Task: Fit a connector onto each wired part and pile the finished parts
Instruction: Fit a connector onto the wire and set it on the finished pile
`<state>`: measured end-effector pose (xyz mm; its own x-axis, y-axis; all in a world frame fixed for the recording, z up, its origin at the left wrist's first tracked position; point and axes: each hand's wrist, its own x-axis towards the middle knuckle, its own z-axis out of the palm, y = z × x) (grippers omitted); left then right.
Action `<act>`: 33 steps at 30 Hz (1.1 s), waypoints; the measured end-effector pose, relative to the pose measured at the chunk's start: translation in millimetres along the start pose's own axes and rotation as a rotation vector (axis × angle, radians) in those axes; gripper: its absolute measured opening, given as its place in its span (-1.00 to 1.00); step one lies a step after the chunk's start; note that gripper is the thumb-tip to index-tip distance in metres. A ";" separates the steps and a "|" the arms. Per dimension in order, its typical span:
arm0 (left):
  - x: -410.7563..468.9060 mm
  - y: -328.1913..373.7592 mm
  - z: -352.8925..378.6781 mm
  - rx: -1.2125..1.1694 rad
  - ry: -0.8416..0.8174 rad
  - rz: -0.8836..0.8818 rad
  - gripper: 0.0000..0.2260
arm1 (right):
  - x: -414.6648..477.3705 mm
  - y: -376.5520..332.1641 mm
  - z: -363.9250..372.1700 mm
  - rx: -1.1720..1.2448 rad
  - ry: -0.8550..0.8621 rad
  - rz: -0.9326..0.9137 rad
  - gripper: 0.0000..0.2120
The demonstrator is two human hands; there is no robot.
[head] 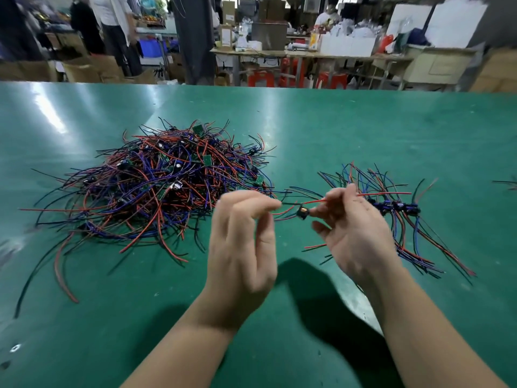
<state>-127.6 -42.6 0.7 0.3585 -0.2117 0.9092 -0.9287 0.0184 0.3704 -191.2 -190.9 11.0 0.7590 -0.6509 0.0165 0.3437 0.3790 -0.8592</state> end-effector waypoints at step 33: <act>11.8 5.5 -8.7 -1.192 -0.796 -1.358 -0.74 | -15.4 -3.0 3.4 -0.029 -0.394 0.271 -0.80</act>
<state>-127.7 -36.5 15.2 0.2235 -0.9570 -0.1849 0.5190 -0.0437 0.8537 -202.1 -179.8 15.0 0.9729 -0.2301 -0.0220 0.0934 0.4782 -0.8733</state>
